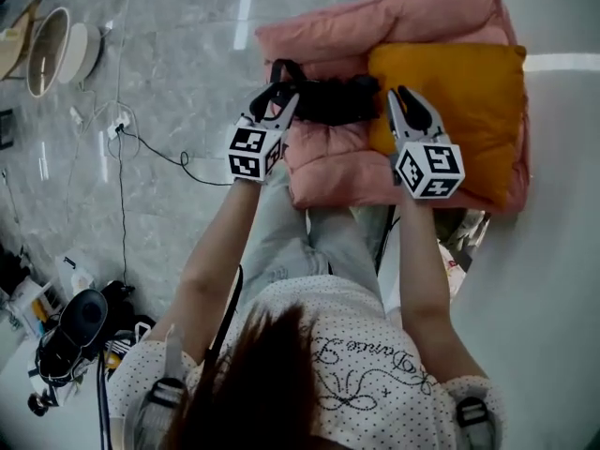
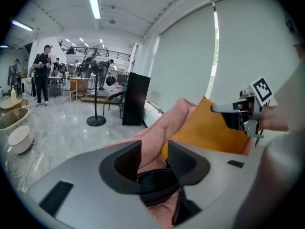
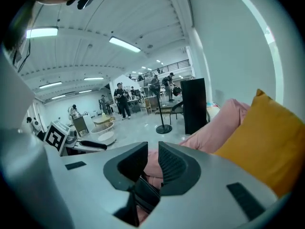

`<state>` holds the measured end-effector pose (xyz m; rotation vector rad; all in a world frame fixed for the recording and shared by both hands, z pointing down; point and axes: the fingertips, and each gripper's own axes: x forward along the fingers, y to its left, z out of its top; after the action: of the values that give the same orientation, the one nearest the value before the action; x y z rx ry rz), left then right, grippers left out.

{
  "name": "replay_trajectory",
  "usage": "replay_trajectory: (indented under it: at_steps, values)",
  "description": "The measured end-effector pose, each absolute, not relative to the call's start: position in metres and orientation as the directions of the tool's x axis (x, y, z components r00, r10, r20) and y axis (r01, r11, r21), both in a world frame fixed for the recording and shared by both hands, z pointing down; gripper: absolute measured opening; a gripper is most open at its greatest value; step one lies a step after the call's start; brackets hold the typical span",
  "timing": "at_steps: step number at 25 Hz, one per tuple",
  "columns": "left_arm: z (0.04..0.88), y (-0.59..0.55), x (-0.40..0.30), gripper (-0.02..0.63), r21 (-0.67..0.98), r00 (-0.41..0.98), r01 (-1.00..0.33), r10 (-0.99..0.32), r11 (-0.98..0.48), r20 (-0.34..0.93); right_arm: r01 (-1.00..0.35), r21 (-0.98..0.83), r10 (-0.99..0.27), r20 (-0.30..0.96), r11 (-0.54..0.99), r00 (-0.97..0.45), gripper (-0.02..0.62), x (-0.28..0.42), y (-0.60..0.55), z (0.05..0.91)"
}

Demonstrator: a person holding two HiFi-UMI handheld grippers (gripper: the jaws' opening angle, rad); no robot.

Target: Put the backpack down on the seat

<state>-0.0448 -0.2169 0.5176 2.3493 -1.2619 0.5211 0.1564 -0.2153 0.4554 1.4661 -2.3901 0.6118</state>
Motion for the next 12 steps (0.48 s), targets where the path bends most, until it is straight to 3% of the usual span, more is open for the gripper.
replay_trajectory:
  at_steps: [6,12]
  values:
    - [0.458,-0.21,-0.033,0.091,0.161,0.563,-0.817,-0.705,-0.554,0.432,-0.888,-0.165,-0.818,0.348,0.428,-0.459,0.024,0.149,-0.209,0.395]
    - [0.397,-0.202,-0.031,0.025,0.14,0.595,-0.798,-0.729,-0.586,0.338,-0.894,-0.153,-0.856,0.261,0.421,-0.447,0.011,0.146,-0.192,0.344]
